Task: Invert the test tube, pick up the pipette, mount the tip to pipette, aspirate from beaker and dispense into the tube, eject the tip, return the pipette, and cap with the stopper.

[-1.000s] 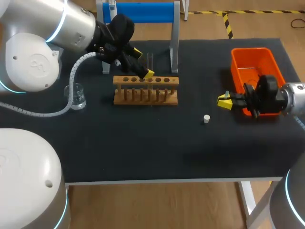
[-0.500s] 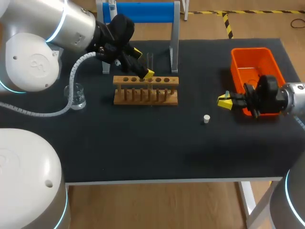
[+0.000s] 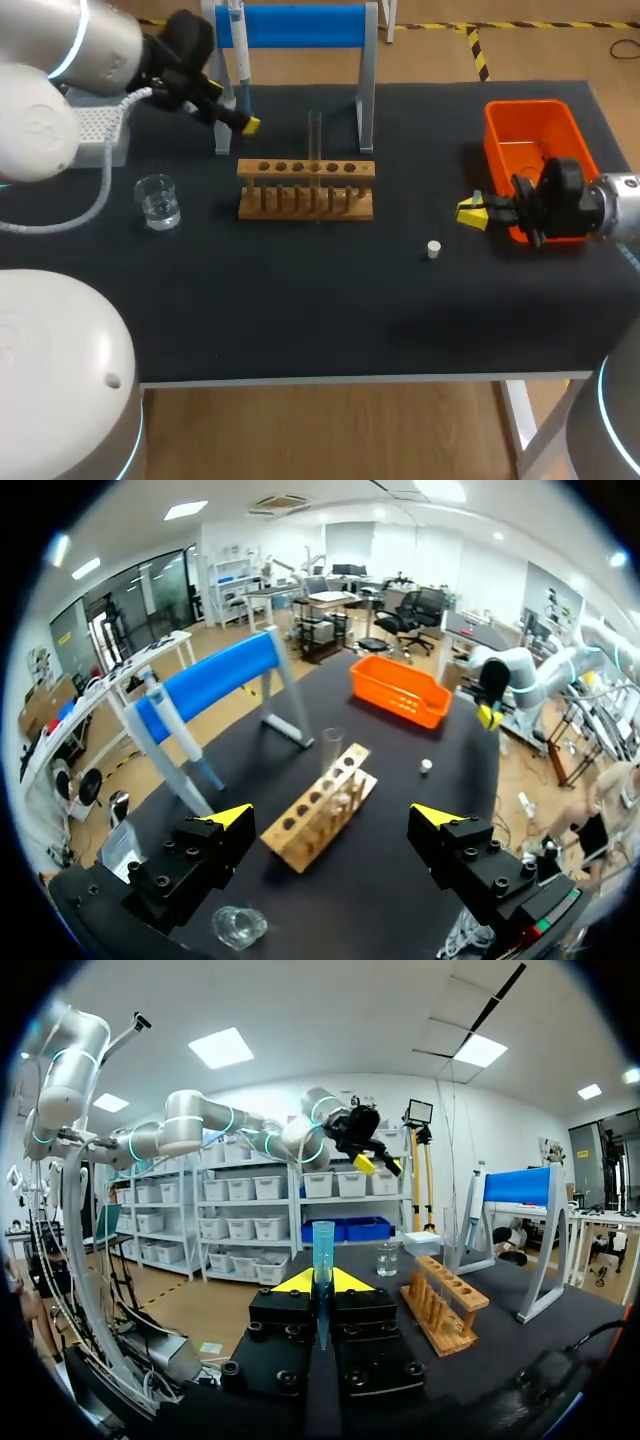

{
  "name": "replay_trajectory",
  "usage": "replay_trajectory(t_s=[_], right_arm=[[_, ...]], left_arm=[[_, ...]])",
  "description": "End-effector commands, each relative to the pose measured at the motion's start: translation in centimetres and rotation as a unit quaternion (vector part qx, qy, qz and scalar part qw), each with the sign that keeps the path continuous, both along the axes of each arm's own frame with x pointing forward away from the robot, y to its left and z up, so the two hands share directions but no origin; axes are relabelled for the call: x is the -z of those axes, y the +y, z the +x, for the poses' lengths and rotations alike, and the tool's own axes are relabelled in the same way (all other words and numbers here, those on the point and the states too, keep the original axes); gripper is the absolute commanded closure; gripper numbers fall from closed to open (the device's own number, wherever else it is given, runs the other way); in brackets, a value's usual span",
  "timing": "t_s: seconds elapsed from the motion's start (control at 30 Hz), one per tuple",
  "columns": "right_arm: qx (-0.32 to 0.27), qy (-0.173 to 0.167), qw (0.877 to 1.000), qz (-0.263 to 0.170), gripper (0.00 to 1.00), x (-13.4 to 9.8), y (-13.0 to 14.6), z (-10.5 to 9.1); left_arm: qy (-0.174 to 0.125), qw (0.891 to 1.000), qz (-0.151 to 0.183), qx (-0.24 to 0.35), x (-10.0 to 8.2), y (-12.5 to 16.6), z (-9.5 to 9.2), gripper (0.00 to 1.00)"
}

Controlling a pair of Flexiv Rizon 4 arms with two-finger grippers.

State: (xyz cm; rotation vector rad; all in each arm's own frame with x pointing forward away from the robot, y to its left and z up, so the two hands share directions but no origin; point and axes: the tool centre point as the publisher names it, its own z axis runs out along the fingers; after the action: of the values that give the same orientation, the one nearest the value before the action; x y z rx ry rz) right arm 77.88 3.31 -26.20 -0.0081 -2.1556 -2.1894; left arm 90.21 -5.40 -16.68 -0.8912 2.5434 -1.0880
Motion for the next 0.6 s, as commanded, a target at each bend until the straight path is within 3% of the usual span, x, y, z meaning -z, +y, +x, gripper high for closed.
replay_trajectory(t_s=[0.03,0.3,0.6], right_arm=[[0.000,0.000,1.000,0.000,1.00,0.0,-0.1,-0.1],[0.000,0.000,1.000,0.000,1.00,0.0,-0.1,-0.1],[0.000,0.000,1.000,0.000,1.00,0.0,-0.1,-0.1]], left_arm=[[-0.010,0.999,0.002,-0.039,0.5,1.1,1.1,0.00],[-0.033,0.991,0.010,-0.133,0.5,3.7,4.7,0.00],[-0.067,0.969,0.022,-0.239,0.7,4.6,7.8,0.00]])
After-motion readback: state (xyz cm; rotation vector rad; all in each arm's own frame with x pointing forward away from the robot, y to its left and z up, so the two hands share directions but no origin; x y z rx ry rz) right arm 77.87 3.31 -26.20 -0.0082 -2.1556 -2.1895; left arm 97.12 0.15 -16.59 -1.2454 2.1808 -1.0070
